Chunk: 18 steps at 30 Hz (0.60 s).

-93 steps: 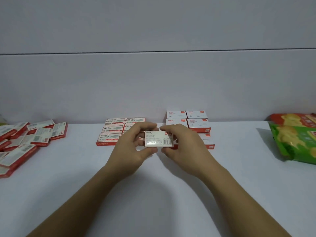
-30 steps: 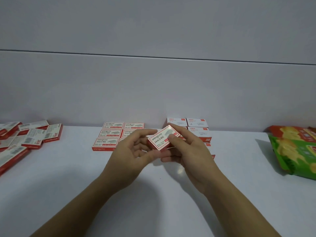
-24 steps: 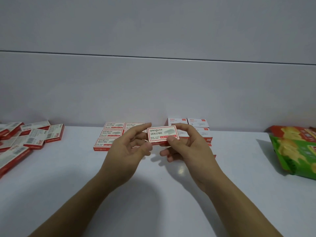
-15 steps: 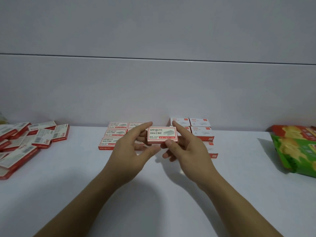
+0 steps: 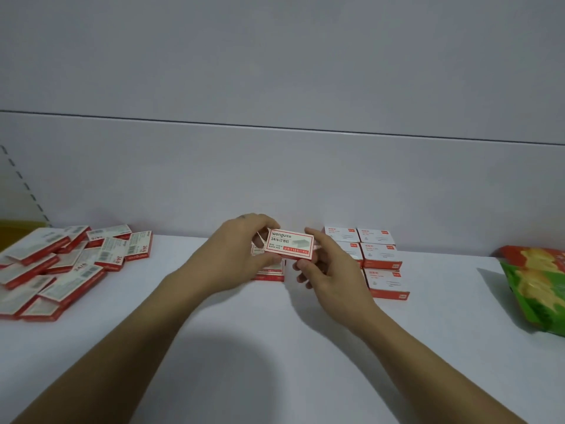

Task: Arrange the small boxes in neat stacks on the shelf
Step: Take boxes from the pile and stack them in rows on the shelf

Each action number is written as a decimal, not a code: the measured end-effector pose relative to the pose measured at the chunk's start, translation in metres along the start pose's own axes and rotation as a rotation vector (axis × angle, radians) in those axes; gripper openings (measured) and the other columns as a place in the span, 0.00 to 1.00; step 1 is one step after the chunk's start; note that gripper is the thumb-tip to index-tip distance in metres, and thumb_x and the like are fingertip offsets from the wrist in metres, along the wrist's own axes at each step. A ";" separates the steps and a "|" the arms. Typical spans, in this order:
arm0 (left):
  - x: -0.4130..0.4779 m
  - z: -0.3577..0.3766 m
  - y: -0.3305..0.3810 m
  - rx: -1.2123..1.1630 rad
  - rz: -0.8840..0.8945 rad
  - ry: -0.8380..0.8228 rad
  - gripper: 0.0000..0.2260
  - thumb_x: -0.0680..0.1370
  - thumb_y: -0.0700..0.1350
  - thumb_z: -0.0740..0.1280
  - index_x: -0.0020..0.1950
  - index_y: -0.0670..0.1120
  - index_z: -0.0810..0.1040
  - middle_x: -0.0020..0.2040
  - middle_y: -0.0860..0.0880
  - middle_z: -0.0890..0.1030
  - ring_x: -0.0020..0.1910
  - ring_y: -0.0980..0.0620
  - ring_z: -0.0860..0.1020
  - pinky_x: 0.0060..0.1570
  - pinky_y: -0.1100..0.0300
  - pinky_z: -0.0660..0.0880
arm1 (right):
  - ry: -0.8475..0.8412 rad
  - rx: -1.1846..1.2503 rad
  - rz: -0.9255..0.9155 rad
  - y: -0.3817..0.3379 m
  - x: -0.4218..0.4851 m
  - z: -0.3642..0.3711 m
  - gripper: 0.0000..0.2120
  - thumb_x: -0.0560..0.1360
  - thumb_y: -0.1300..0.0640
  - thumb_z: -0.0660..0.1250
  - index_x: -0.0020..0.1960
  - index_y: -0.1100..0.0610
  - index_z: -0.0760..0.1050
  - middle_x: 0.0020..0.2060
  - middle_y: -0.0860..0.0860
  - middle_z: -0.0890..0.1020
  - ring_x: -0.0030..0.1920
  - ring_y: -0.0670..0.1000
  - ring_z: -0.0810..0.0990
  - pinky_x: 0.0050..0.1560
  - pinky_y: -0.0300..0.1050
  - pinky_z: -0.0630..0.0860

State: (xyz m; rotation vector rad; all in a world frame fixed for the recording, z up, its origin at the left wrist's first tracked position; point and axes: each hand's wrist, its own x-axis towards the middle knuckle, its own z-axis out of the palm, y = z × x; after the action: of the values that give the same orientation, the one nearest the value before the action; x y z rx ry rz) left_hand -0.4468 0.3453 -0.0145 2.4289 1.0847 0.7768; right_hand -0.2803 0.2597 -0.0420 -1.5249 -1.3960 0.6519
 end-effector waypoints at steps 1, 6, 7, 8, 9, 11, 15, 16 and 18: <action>0.004 -0.004 -0.005 0.017 -0.007 0.010 0.20 0.72 0.48 0.74 0.62 0.52 0.74 0.51 0.57 0.76 0.47 0.62 0.75 0.49 0.67 0.73 | -0.003 -0.021 -0.009 -0.004 0.008 0.004 0.24 0.78 0.61 0.65 0.72 0.49 0.65 0.44 0.40 0.81 0.40 0.41 0.82 0.48 0.39 0.79; 0.014 -0.015 -0.045 0.012 -0.125 0.084 0.18 0.73 0.45 0.73 0.62 0.52 0.75 0.52 0.56 0.77 0.48 0.60 0.76 0.49 0.64 0.74 | -0.100 -0.210 -0.023 -0.025 0.046 0.031 0.27 0.80 0.58 0.62 0.76 0.51 0.57 0.51 0.46 0.82 0.52 0.48 0.80 0.53 0.42 0.76; 0.014 -0.016 -0.055 -0.018 -0.167 0.117 0.18 0.73 0.44 0.73 0.61 0.51 0.76 0.52 0.56 0.78 0.48 0.60 0.76 0.47 0.67 0.72 | -0.116 -0.257 -0.022 -0.027 0.051 0.037 0.27 0.80 0.57 0.61 0.77 0.51 0.56 0.53 0.47 0.82 0.55 0.49 0.79 0.52 0.40 0.74; 0.013 -0.015 -0.064 -0.048 -0.210 0.148 0.18 0.73 0.43 0.73 0.62 0.51 0.76 0.52 0.56 0.78 0.49 0.59 0.76 0.45 0.70 0.69 | -0.116 -0.283 -0.016 -0.027 0.054 0.042 0.27 0.80 0.57 0.60 0.77 0.51 0.56 0.54 0.48 0.81 0.56 0.49 0.79 0.50 0.39 0.72; 0.012 -0.014 -0.072 -0.071 -0.249 0.169 0.18 0.74 0.42 0.72 0.63 0.50 0.76 0.52 0.56 0.77 0.49 0.59 0.75 0.42 0.72 0.67 | -0.102 -0.293 -0.011 -0.026 0.056 0.047 0.26 0.80 0.57 0.59 0.76 0.51 0.57 0.55 0.48 0.81 0.56 0.49 0.78 0.50 0.38 0.71; 0.011 -0.011 -0.088 -0.094 -0.302 0.186 0.18 0.75 0.42 0.71 0.64 0.49 0.75 0.52 0.55 0.77 0.50 0.58 0.75 0.40 0.73 0.66 | -0.071 -0.316 0.005 -0.021 0.062 0.056 0.24 0.80 0.56 0.59 0.75 0.52 0.59 0.56 0.48 0.80 0.57 0.49 0.78 0.50 0.39 0.70; 0.013 0.000 -0.105 -0.125 -0.339 0.163 0.19 0.74 0.44 0.72 0.64 0.49 0.75 0.54 0.54 0.78 0.51 0.57 0.77 0.43 0.70 0.70 | -0.036 -0.367 0.039 -0.005 0.066 0.062 0.24 0.81 0.57 0.58 0.75 0.50 0.58 0.61 0.48 0.79 0.53 0.45 0.78 0.42 0.29 0.70; 0.014 0.002 -0.107 -0.132 -0.344 0.152 0.18 0.74 0.44 0.72 0.63 0.49 0.75 0.54 0.54 0.78 0.51 0.56 0.78 0.44 0.69 0.71 | -0.026 -0.369 0.044 -0.002 0.065 0.063 0.23 0.81 0.57 0.58 0.75 0.50 0.59 0.61 0.48 0.79 0.50 0.43 0.78 0.39 0.25 0.70; 0.015 0.005 -0.108 -0.144 -0.347 0.154 0.19 0.74 0.45 0.72 0.63 0.50 0.74 0.54 0.54 0.80 0.51 0.56 0.79 0.46 0.66 0.74 | 0.002 -0.377 0.033 0.005 0.062 0.065 0.22 0.81 0.56 0.59 0.74 0.50 0.61 0.62 0.49 0.78 0.53 0.44 0.79 0.43 0.27 0.75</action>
State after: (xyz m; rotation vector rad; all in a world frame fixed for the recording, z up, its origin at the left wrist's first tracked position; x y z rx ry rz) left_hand -0.4959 0.4250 -0.0708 2.0133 1.4072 0.8979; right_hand -0.3212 0.3380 -0.0613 -1.8427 -1.5577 0.4201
